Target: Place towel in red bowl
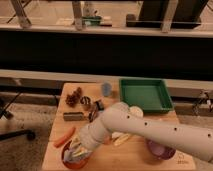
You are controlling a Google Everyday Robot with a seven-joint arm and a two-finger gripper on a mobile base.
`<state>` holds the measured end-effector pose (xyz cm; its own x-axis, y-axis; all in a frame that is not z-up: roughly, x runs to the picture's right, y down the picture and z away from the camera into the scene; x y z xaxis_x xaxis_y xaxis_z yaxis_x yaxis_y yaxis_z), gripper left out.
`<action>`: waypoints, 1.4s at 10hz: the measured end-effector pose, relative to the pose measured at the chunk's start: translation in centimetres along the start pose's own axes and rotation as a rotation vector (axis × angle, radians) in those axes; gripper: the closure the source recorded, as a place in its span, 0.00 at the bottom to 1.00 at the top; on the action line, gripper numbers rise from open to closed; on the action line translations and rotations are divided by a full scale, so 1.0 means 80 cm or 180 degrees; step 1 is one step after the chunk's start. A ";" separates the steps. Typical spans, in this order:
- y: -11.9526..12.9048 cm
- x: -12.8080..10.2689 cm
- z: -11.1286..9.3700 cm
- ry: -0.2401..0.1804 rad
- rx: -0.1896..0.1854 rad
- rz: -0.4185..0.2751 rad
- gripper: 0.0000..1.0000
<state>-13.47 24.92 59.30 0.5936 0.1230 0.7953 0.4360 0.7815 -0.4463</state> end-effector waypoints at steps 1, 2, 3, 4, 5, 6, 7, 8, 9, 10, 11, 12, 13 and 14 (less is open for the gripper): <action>0.000 0.000 0.005 0.0006 0.0005 -0.0009 0.82; 0.000 0.003 0.009 0.0020 0.0016 -0.0013 0.82; -0.001 0.007 0.014 0.0042 0.0035 -0.0016 0.82; -0.003 0.011 0.020 0.0063 0.0047 -0.0024 0.82; -0.004 0.014 0.025 0.0080 0.0055 -0.0031 0.82; -0.006 0.016 0.030 0.0094 0.0067 -0.0034 0.82; -0.009 0.019 0.036 0.0126 0.0082 -0.0038 0.82; -0.010 0.022 0.039 0.0157 0.0098 -0.0039 0.82; -0.012 0.028 0.043 0.0202 0.0111 -0.0033 0.82; -0.014 0.035 0.049 0.0244 0.0122 -0.0023 0.82; -0.014 0.037 0.051 0.0258 0.0120 -0.0021 0.82; -0.015 0.042 0.055 0.0273 0.0123 -0.0006 0.82; -0.015 0.047 0.056 0.0286 0.0122 0.0015 0.80; -0.014 0.051 0.058 0.0300 0.0115 0.0037 0.70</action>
<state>-14.67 27.41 64.98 0.6602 0.0756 0.7473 0.4051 0.8020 -0.4390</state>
